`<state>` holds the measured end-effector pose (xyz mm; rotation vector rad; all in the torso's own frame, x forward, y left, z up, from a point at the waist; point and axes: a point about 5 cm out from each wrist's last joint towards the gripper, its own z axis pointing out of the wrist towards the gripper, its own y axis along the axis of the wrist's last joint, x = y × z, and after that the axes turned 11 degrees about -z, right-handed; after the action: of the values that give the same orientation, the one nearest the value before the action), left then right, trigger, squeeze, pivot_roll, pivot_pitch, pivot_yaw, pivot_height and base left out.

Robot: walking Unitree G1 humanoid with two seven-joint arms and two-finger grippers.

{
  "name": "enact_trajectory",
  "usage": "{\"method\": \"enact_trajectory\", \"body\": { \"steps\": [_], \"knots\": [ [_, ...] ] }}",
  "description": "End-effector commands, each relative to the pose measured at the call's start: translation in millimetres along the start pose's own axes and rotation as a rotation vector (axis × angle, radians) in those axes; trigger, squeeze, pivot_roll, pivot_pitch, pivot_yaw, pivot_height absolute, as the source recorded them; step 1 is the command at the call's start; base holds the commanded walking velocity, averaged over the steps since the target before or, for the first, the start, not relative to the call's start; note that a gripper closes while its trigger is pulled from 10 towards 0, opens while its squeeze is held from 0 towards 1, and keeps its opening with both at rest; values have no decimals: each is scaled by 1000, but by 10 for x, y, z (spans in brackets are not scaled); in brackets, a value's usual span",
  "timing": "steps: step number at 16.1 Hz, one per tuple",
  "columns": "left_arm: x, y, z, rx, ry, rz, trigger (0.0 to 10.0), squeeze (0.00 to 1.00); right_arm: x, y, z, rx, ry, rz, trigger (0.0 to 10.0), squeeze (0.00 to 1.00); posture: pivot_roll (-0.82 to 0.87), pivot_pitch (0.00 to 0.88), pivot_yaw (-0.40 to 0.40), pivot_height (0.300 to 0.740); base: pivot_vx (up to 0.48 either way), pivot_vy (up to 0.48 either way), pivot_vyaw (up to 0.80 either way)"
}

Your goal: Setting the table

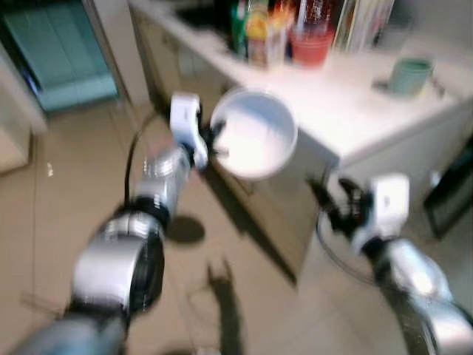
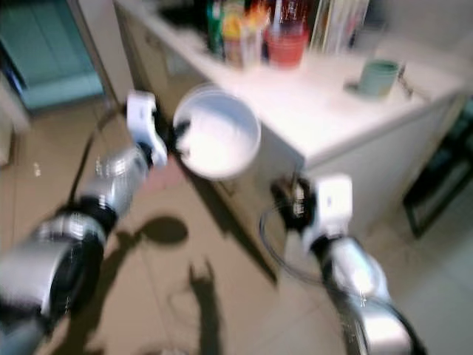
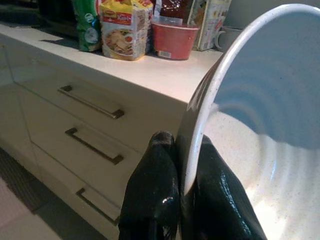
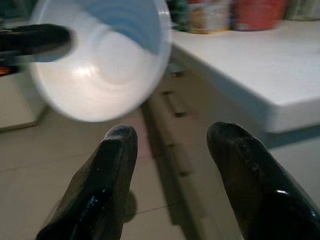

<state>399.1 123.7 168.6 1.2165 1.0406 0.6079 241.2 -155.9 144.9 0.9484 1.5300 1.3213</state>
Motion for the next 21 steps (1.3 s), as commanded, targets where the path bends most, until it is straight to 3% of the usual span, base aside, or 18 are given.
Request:
{"method": "enact_trajectory", "body": {
  "steps": [1,6,7,9,15,20,21],
  "knots": [
    [3,109,10,-35,-6,23,0,20,-16,20,4,-1,-5,-7,10000,0,-73,0,101,740,0,0,0],
    [-12,121,14,-40,-21,28,0,8,-52,-12,31,22,-34,-2,10000,0,-69,0,100,740,0,0,0],
    [-15,122,14,-43,-22,24,431,8,-54,-16,33,24,-36,2,10000,0,-68,0,100,740,0,0,0],
    [-14,125,15,-43,-22,21,0,8,-50,-20,36,25,-34,3,10000,0,-67,0,102,740,0,0,0],
    [-25,131,14,-55,-38,13,0,24,-48,-33,44,28,-40,13,10000,0,-64,0,103,740,0,0,0],
    [134,-21,-126,-26,-10,-7,0,27,-36,-242,-8,68,-69,10,10000,0,-59,0,98,740,0,0,0],
    [277,-34,-247,-37,19,-3,0,27,-38,-323,-3,86,-69,7,10000,0,-46,0,91,740,0,0,0]
  ]
}}
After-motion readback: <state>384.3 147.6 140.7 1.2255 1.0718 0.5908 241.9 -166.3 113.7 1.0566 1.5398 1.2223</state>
